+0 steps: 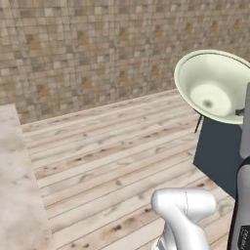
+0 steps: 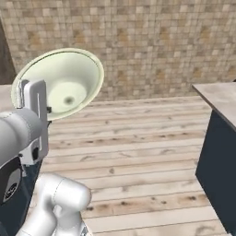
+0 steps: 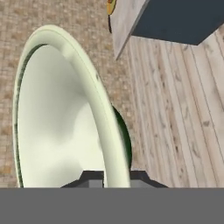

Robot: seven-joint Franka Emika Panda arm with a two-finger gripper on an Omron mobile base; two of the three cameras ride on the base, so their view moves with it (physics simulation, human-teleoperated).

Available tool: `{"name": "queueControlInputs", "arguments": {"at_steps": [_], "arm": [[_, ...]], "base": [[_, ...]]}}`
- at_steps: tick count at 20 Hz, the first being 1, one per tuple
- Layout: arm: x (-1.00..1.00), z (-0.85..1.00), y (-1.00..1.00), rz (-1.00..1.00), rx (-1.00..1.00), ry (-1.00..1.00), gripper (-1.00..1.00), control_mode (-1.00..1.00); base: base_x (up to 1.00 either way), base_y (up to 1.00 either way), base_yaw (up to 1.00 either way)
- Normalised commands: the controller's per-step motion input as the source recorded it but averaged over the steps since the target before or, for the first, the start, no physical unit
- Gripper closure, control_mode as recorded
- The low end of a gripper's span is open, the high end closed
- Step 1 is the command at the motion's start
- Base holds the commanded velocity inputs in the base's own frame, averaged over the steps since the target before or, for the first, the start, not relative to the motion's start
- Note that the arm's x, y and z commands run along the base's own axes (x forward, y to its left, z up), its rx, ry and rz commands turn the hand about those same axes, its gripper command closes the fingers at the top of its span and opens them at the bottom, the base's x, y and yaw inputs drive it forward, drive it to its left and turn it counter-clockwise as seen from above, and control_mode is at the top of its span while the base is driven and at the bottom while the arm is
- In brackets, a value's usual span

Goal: Take the smaller bowl and place it next to the appetizer plate on the dining counter , and place the larger bowl next to the plate with cooked food.

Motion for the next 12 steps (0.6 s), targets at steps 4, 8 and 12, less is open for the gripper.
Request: {"name": "queueControlInputs", "arguments": {"at_steps": [4, 8, 12], "arm": [[0.00, 0.00, 0.00, 0.00, 0.00, 0.00, 1.00, 1.00], [0.00, 0.00, 0.00, 0.00, 0.00, 0.00, 1.00, 1.00], [0.00, 0.00, 0.00, 0.00, 0.00, 0.00, 1.00, 1.00]], "base": [[1.00, -0.88, -0.18], [1.00, -0.61, -0.02], [1.00, 0.36, 0.00]]}}
